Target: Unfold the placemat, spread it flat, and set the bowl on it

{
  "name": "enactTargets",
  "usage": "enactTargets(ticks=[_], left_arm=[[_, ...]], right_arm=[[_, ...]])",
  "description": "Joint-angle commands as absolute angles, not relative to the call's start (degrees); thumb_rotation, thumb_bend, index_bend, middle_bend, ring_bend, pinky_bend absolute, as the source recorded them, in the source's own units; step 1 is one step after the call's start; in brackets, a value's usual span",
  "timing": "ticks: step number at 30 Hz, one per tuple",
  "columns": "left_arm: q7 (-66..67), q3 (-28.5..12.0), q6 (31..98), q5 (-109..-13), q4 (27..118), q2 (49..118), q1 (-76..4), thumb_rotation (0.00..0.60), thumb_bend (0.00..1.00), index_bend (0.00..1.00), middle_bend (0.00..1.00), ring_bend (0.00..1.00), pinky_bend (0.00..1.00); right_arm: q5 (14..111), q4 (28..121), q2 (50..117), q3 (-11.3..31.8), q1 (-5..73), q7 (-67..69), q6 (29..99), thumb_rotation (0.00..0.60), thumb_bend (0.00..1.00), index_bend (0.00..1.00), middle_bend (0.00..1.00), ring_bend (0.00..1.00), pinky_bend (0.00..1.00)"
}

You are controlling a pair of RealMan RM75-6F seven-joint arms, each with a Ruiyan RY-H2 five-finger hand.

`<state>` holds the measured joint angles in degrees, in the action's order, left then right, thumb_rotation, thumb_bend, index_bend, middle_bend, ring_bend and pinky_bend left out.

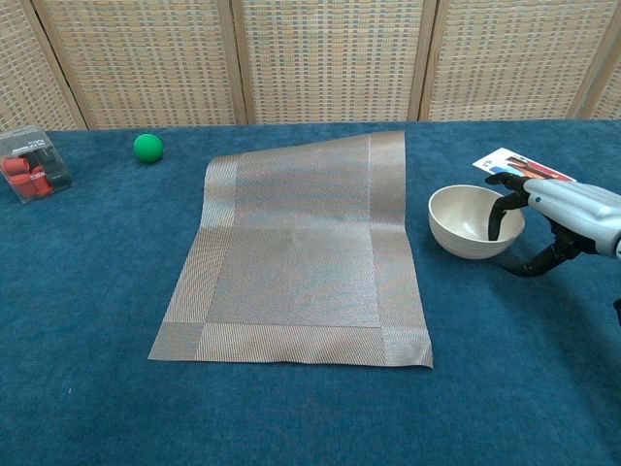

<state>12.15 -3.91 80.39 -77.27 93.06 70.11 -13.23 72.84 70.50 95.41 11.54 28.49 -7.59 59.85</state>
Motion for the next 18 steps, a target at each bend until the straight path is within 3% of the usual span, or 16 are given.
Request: enactTargets(ticks=[1,18], left_arm=[[12.12,-3.97,80.04,-77.19,92.93,70.19,-13.26,0.6,0.27,0.0,0.0,0.0,0.0],[12.3,-4.58,78.98,-76.71,92.8,70.4,-13.29,0.6,0.27,0.0,0.0,0.0,0.0]], right_arm=[[73.38,68.29,96.89,11.92,29.17,-6.25,60.64,0.6,0.52,0.58,0.13,0.0,0.09],[73.92,64.48,98.29,11.64,29.82,-4.29,61.7,0.6,0.59,0.67,0.15,0.0,0.11]])
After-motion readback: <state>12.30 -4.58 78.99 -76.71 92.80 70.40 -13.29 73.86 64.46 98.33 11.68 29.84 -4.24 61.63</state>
